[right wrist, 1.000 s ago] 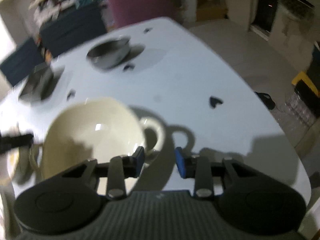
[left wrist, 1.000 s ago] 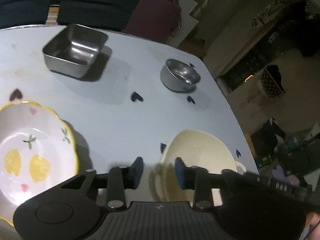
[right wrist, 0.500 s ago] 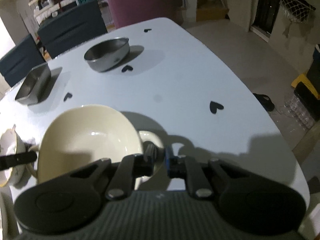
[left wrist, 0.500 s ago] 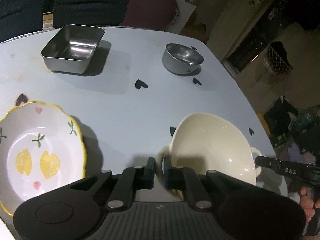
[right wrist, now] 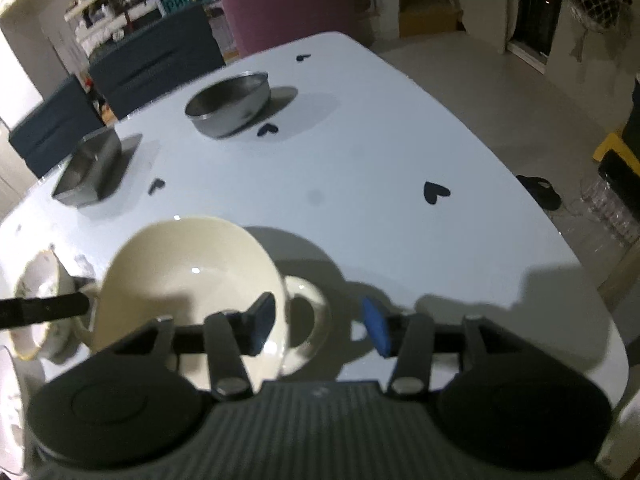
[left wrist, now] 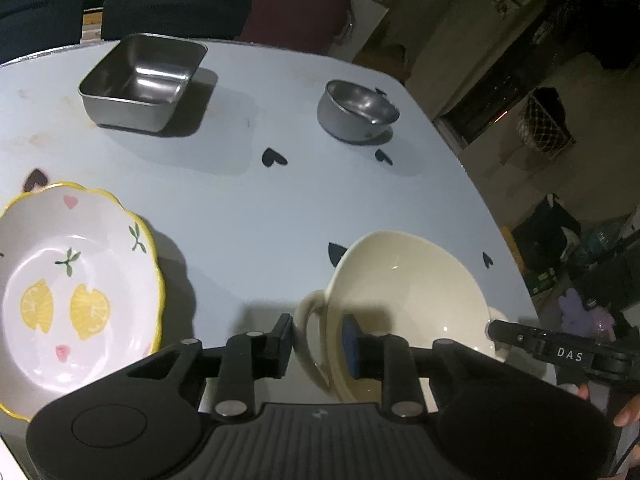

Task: Organize plates and bowls
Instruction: 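Close the left gripper on the cream bowl rim while the right gripper holds it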

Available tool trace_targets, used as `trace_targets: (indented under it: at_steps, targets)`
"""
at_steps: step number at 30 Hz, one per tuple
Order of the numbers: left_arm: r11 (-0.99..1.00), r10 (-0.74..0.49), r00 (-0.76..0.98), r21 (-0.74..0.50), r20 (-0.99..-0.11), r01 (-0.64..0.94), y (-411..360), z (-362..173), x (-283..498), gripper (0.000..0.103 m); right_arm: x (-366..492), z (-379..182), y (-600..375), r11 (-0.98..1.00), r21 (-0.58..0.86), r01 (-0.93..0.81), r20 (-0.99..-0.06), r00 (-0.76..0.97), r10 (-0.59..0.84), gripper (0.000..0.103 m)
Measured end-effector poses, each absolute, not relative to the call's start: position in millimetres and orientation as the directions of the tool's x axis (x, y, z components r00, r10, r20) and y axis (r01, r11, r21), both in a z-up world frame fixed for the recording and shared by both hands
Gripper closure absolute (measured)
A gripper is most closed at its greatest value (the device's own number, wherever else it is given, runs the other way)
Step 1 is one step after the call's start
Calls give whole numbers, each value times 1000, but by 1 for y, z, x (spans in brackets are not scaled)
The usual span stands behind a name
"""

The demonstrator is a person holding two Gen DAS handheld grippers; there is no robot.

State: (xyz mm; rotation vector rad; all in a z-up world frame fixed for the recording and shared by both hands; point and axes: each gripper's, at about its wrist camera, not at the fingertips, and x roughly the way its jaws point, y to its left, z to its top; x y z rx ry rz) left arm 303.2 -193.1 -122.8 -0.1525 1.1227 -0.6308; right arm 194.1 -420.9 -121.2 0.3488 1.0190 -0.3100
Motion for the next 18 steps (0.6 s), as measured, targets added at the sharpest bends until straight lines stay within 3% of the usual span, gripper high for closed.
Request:
trace_targets:
  at_steps: [5,18]
  targets:
    - [827,-511,269,-381,-817,412,-202,-131,305,82,201,-134,-427,911,183,368,-883,469,-12,68]
    - [820,-504,249,-368,-827,439,-208,-142,309,81,201,-144,-430,902,241,358,-881,470,49,68]
